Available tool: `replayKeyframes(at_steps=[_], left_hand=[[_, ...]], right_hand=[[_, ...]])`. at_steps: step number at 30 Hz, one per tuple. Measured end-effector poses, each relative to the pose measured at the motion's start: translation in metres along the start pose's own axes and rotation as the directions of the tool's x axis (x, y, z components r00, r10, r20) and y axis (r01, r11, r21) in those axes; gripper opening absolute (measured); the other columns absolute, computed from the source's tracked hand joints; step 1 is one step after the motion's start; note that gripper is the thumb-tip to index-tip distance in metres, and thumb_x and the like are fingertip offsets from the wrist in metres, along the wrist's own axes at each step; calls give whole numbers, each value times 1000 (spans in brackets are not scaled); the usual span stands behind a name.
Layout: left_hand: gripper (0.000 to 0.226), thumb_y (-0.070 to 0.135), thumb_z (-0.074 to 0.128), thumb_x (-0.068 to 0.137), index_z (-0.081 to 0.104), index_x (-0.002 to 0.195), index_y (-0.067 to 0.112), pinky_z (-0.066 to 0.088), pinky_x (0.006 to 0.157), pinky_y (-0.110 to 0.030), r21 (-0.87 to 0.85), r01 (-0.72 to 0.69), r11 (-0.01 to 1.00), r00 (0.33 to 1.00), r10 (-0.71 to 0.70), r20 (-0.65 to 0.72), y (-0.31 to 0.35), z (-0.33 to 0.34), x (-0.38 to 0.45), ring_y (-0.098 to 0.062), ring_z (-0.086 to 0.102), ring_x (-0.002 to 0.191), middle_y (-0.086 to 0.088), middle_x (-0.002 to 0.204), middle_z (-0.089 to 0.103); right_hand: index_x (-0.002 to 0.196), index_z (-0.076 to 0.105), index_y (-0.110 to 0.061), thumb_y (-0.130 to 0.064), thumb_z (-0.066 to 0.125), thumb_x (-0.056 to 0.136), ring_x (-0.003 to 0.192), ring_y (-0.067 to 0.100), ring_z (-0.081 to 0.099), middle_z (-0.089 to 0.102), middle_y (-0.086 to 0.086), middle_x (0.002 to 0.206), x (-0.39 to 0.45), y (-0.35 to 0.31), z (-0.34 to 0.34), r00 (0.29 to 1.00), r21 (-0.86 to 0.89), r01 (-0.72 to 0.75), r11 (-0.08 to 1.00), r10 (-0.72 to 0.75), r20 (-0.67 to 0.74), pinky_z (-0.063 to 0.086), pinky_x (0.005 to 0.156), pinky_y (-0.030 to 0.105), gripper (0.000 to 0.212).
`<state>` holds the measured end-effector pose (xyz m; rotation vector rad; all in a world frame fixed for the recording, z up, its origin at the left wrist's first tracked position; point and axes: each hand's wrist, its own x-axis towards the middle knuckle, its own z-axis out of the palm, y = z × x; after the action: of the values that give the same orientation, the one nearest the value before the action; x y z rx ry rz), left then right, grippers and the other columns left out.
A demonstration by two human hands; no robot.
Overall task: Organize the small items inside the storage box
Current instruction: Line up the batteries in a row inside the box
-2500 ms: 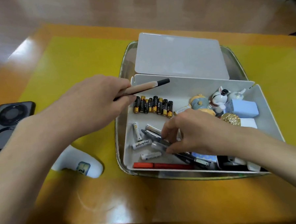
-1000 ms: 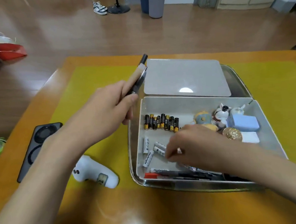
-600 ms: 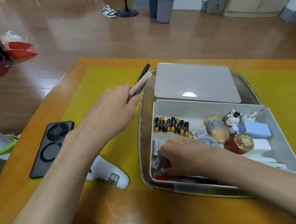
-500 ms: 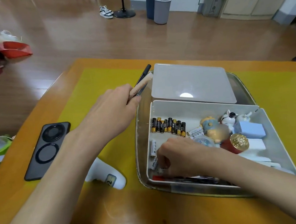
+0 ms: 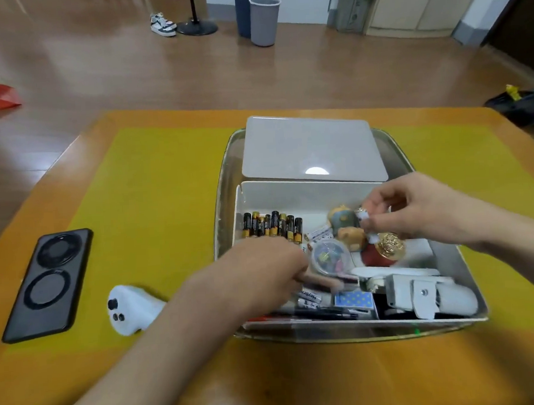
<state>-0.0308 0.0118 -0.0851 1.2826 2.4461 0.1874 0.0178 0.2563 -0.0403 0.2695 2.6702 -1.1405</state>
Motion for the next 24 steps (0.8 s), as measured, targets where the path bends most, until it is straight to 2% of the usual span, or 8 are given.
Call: replayKeyframes(at_steps=[5, 9, 11, 14, 15, 19, 22, 24], left_hand=[[13, 27, 56, 96, 67, 100, 21, 43, 62, -29, 94, 8, 995, 986, -23, 164, 2, 26, 6, -16, 57, 78, 1, 90, 60], [16, 33, 61, 92, 71, 95, 22, 37, 54, -23, -32, -11, 999, 978, 17, 209, -2, 25, 9, -10, 55, 68, 4, 79, 62], [25, 40, 59, 89, 72, 94, 19, 40, 53, -25, -125, 38, 991, 967, -5, 256, -6, 22, 12, -11, 55, 61, 4, 72, 64], [61, 66, 38, 84, 68, 83, 14, 42, 54, -29, -177, 120, 977, 959, -69, 273, -5, 19, 20, -16, 55, 61, 0, 72, 64], [60, 63, 36, 87, 68, 82, 12, 42, 56, -29, -170, 119, 978, 963, -72, 258, -5, 20, 23, -17, 57, 64, -1, 75, 65], [21, 20, 57, 95, 76, 104, 19, 47, 69, -25, -124, 6, 992, 993, 8, 114, -3, 30, 31, -16, 64, 84, 0, 96, 73], [21, 18, 65, 91, 76, 109, 23, 45, 72, -22, -131, -73, 989, 995, 81, 58, -2, 32, 33, -11, 64, 88, 4, 100, 73], [21, 24, 68, 90, 76, 108, 26, 43, 67, -20, -113, -109, 988, 992, 115, 47, -2, 30, 35, -6, 60, 80, 8, 92, 70]], right_hand=[[80, 75, -15, -17, 80, 83, 52, 5, 53, 71, 0, 65, -2, 0, -3, 1000, 30, 24, 999, -24, 2, 41, 47, 19, 6], [82, 74, -14, -21, 80, 83, 53, 7, 54, 73, 5, 71, 2, -7, 4, 999, 2, 36, 999, -36, 21, 41, 48, 19, 9], [81, 74, -14, -21, 79, 82, 55, 7, 54, 74, 7, 74, 5, -11, 7, 999, -18, 45, 999, -45, 23, 43, 51, 22, 9], [83, 74, -13, -19, 78, 83, 56, 8, 57, 75, 9, 76, 10, -14, 6, 999, 2, 52, 999, -52, 11, 49, 57, 29, 7], [84, 74, -13, -18, 78, 84, 57, 9, 58, 75, 10, 76, 11, -14, 4, 999, 18, 52, 998, -52, 11, 50, 57, 30, 7], [86, 74, -11, -17, 77, 86, 57, 10, 59, 74, 11, 74, 13, -10, 0, 998, 54, 52, 997, -53, 17, 49, 53, 24, 6], [84, 74, -13, -19, 78, 84, 56, 8, 59, 74, 7, 73, 16, -4, 3, 999, 45, 48, 998, -48, 6, 49, 53, 22, 7], [82, 74, -15, -22, 79, 83, 53, 4, 57, 73, 3, 69, 20, 0, 10, 999, -4, 44, 999, -44, -9, 46, 51, 20, 9]])
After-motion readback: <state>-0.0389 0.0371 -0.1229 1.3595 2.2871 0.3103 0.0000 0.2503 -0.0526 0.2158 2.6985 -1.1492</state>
